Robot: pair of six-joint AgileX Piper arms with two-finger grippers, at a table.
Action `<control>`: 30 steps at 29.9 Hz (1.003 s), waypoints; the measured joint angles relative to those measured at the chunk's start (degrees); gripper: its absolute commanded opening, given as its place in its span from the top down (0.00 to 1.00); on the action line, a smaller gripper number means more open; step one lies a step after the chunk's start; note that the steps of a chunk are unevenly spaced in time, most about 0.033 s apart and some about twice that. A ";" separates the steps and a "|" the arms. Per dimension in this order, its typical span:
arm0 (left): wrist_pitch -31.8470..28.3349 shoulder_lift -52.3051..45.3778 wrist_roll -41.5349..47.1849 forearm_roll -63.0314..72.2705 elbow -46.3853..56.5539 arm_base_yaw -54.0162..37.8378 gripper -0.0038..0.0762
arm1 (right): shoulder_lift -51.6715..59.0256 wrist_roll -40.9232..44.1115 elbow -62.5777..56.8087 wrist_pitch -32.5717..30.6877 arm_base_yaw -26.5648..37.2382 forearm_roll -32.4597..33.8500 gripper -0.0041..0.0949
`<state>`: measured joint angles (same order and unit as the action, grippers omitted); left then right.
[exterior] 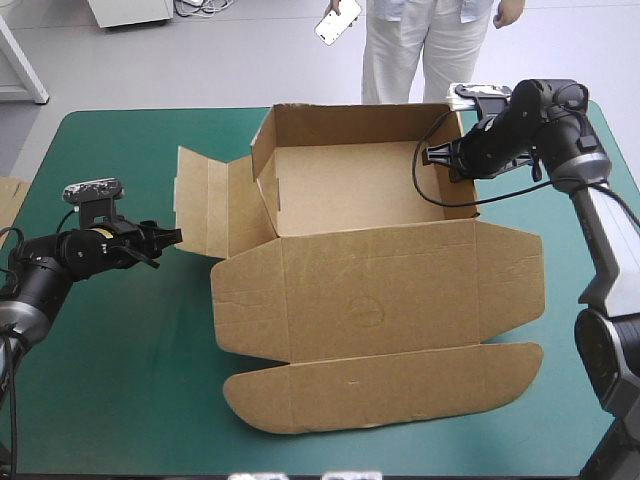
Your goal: Fold the box
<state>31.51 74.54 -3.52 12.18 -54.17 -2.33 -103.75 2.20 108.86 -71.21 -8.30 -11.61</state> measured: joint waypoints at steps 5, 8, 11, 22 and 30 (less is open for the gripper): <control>-2.22 0.00 0.00 1.30 0.02 -0.21 0.49 | 1.94 -0.05 0.06 0.00 3.03 -0.33 0.98; -4.52 -0.05 0.00 4.09 0.95 -0.86 0.49 | 3.25 -0.25 0.11 0.00 4.44 -0.33 0.98; -6.51 0.29 -1.00 7.56 2.16 -1.13 0.49 | 4.57 -1.02 0.11 0.00 5.31 -1.07 0.98; -3.02 8.23 -37.96 47.39 2.22 -3.73 0.49 | 7.24 -2.88 -0.07 0.00 5.43 -3.34 0.98; 19.57 17.52 -62.21 77.26 2.22 -20.02 0.49 | 10.66 -2.90 -0.07 -0.04 5.43 -2.87 0.98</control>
<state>51.08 92.06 -65.72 89.44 -51.96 -22.35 -93.09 -0.70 108.79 -71.25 -2.87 -14.48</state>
